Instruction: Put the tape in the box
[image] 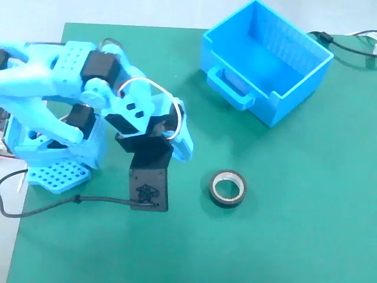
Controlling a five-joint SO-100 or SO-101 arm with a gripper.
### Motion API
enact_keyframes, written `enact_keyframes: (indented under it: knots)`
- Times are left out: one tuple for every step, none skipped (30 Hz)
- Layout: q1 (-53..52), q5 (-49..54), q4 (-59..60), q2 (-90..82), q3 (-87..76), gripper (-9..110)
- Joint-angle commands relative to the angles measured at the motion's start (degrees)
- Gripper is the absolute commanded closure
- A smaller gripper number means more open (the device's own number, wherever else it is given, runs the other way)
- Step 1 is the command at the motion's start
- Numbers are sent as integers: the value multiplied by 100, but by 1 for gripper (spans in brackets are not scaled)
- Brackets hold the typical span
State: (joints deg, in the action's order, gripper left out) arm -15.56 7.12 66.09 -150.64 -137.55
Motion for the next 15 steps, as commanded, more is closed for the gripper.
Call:
enact_keyframes:
  knots:
    - [-123,70,545,879,1450,100]
    - [-123,70,712,1099,1731,99]
    - [-123,53,861,1283,1978,99]
    - [-132,26,993,1459,2197,98]
    - [-132,9,1143,1635,2408,96]
    - [-132,-9,1266,1775,2575,95]
    - [-132,-35,1354,1890,2707,93]
    - [-132,-44,1389,1960,2777,91]
    - [-132,-53,1406,2013,2804,90]
    - [-123,-62,1415,2065,2830,88]
    - [-123,-70,1424,2136,2848,86]
    - [-114,-88,1433,2224,2874,85]
    - [-114,-97,1450,2338,2892,84]
    - [-114,-105,1450,2461,2918,83]
    - [-114,-114,1450,2575,2936,83]
